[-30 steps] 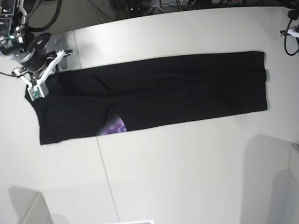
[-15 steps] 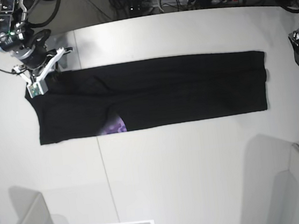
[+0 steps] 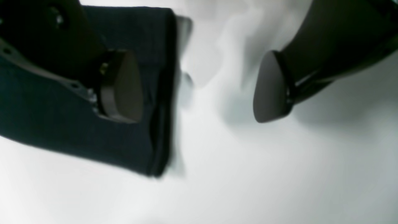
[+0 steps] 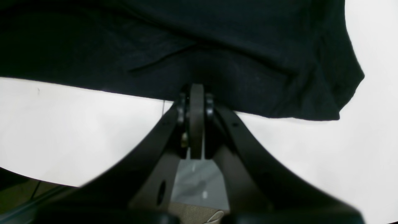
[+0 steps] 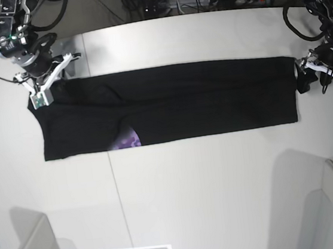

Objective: Fold the T-shirt properly
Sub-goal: 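Grasp the strip end with the left gripper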

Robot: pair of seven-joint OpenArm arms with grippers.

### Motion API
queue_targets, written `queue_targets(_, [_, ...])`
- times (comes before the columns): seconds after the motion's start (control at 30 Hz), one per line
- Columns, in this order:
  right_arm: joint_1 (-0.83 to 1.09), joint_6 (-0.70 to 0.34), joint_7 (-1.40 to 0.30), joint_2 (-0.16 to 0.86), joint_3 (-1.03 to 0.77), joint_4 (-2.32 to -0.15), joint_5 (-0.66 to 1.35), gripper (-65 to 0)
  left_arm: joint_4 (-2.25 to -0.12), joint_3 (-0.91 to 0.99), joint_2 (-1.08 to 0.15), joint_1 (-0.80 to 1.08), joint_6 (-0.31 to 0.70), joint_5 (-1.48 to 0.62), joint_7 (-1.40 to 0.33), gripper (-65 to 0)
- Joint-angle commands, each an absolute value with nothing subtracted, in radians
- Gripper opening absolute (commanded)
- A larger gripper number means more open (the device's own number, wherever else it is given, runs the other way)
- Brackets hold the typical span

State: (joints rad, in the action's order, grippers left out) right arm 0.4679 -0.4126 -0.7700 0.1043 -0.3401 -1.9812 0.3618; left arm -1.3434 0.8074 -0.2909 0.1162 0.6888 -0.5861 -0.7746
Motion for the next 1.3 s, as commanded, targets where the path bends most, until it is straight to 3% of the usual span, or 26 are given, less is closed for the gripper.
queue_targets(0.0, [0.469,-0.417,-0.748,0.116,-0.344,-1.995,0.372,-65.0,-1.345,0.792,-0.314,0.101,0.698,-0.608,-0.754,-11.7])
queue_targets(0.53, [0.464,-0.417,-0.748,0.111,-0.343,-1.995,0.372,-65.0,-1.187,0.634,-0.314,0.036,0.698,-0.608,-0.751,-11.7])
queue_targets(0.87, [0.466,-0.417,-0.748,0.111,-0.344,-1.995,0.372,-65.0,-1.135,0.630,-0.312,0.028,0.698,-0.608,-0.750,-13.0])
queue_targets(0.93, [0.467,-0.417,-0.748,0.111,-0.344,-1.995,0.372,-65.0,-1.135,0.630,-0.312,0.030,0.698,-0.608,-0.750,-20.1])
queue_targets(1.17, [0.467,-0.417,-0.748,0.110,-0.343,-1.995,0.372,-65.0,-1.135,0.636,-0.295,0.035,0.698,-0.611,-0.751,-55.5])
queue_targets(1.23, [0.467,-0.417,-0.748,0.110,-0.344,-1.995,0.372,-65.0,-1.135,0.639,-0.291,0.033,0.698,-0.610,-0.751,-63.8])
queue_targets(1.27, [0.467,-0.417,-0.748,0.110,-0.344,-1.995,0.372,-65.0,-1.135,0.639,-0.291,0.033,0.698,-0.610,-0.751,-65.0])
